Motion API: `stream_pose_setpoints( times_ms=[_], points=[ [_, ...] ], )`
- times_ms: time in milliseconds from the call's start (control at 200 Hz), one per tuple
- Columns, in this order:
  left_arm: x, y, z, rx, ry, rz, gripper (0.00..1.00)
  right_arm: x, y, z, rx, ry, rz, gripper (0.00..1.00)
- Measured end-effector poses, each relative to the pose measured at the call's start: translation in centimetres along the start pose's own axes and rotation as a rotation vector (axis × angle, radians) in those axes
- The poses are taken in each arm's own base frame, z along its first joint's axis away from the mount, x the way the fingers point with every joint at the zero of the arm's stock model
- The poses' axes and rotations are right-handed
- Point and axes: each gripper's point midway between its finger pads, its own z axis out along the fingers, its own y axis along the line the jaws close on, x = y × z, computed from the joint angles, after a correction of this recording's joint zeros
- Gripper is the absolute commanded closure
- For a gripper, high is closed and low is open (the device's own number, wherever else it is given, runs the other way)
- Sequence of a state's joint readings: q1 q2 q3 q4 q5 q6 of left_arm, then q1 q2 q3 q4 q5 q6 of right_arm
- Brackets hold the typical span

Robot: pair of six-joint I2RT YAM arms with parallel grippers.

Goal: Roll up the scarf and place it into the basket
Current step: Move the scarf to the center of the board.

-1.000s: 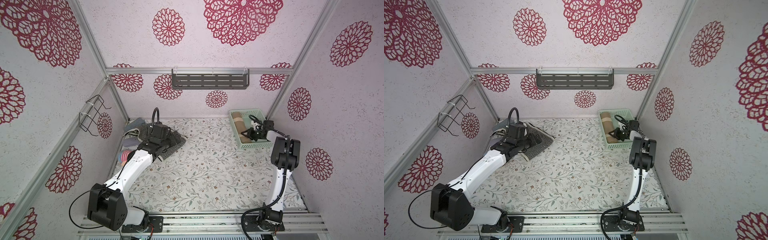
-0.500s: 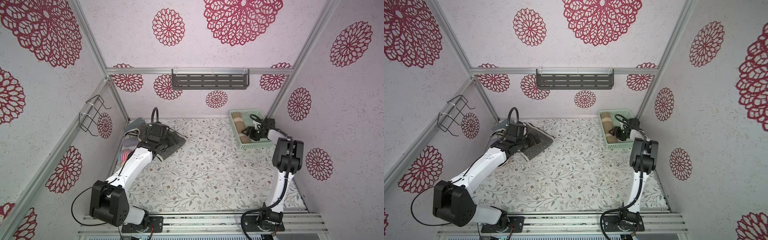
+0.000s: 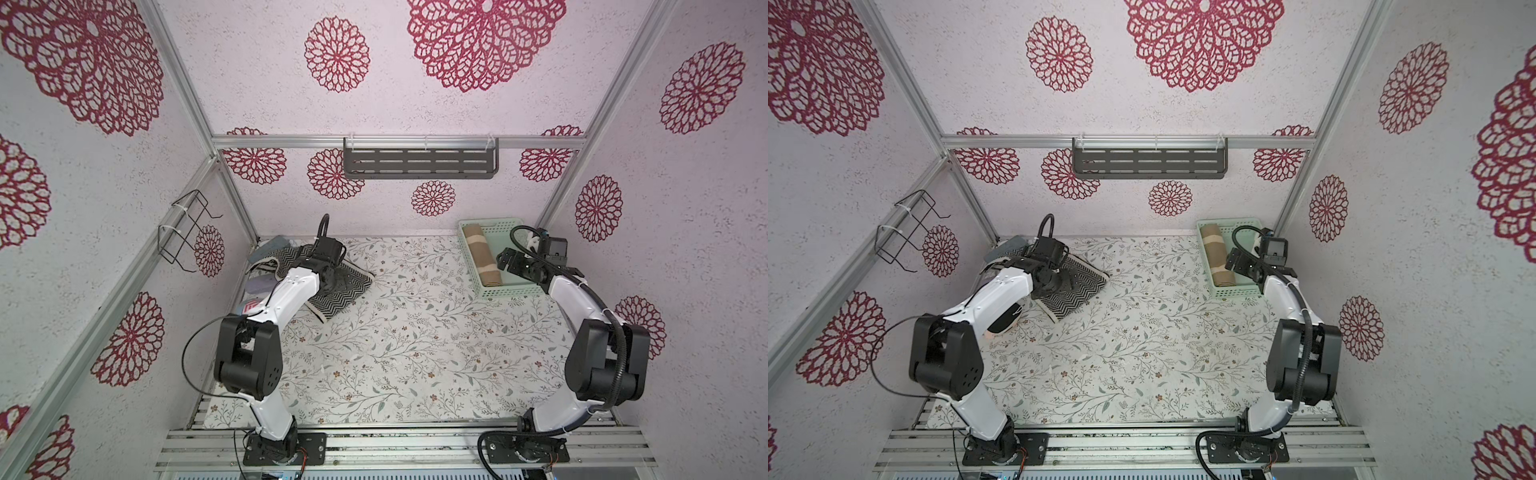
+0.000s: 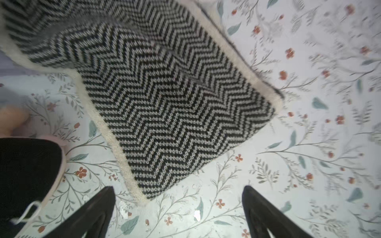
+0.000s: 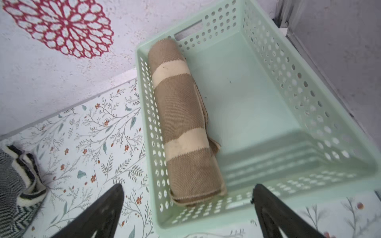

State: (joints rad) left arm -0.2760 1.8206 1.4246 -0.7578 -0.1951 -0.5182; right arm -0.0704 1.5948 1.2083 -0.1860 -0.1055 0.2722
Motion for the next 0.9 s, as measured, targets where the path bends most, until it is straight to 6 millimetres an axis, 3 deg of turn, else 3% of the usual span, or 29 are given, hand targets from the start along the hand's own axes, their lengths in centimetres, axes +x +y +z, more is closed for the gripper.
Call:
stream_pose_setpoints(
  times_ms=[225,320,390,500,610,741,896],
  points=[
    [2.0,-1.6,6.2,-0.014,0.151,0.074,0.00,2.7,3.9,-4.8,0.002,-0.049,-0.047,0.01],
    [2.6,-2.6,8.2,0.004,0.199,0.083,0.12,2.5,4.0,-6.8,-0.003,-0.089,-0.020,0.01],
    [3.1,-3.1,9.1,0.014,0.222,0.093,0.21,2.2,3.9,-8.1,-0.008,-0.119,0.002,0.01],
    [3.2,-5.0,8.6,0.076,0.225,0.099,0.30,2.0,3.8,-9.6,-0.007,-0.148,0.025,0.01],
    [4.3,-9.4,8.2,0.180,0.236,0.132,0.41,2.1,3.6,-10.5,-0.001,-0.157,0.038,0.01],
    [6.0,-17.0,7.0,0.345,0.230,0.182,0.41,3.4,3.2,-10.4,0.006,-0.138,0.049,0.01],
    [9.7,-26.1,4.4,0.527,0.250,0.263,0.37,6.9,2.2,-9.0,0.042,-0.048,0.065,0.01]
  ],
)
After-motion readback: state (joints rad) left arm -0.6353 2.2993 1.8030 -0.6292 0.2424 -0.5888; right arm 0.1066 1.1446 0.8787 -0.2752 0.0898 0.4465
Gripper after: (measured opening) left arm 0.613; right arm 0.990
